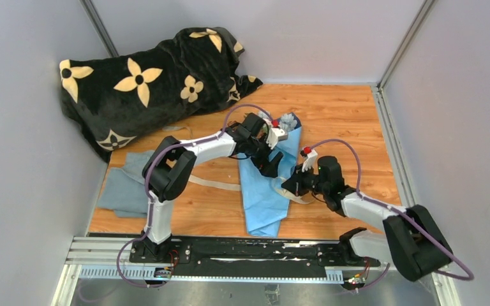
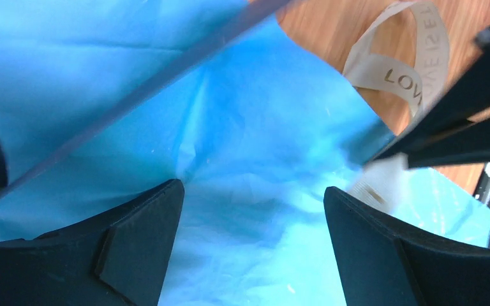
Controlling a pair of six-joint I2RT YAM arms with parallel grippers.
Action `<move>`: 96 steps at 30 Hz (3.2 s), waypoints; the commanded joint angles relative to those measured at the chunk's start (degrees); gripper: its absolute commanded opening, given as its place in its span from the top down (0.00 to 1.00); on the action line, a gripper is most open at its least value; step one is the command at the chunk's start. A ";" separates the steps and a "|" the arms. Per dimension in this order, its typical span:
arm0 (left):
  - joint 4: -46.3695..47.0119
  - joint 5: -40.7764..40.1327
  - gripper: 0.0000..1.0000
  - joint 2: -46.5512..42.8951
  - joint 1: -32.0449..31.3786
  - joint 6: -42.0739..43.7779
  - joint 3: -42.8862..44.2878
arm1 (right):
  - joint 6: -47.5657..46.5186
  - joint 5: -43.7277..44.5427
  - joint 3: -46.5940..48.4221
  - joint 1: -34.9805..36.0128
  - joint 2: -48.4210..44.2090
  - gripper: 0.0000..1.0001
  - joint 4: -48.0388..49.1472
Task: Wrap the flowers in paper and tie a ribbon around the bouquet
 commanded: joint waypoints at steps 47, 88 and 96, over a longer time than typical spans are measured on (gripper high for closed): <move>-27.50 12.38 1.00 -21.67 4.15 9.61 12.31 | -5.60 6.08 12.78 -1.20 16.02 1.00 -12.22; -8.99 2.86 0.18 -6.10 4.04 15.03 4.96 | -14.77 -17.01 26.86 -5.29 19.03 1.00 -18.49; -4.57 7.29 0.15 -6.26 2.87 12.80 2.59 | -15.73 -18.64 27.25 -4.44 18.78 1.00 -19.58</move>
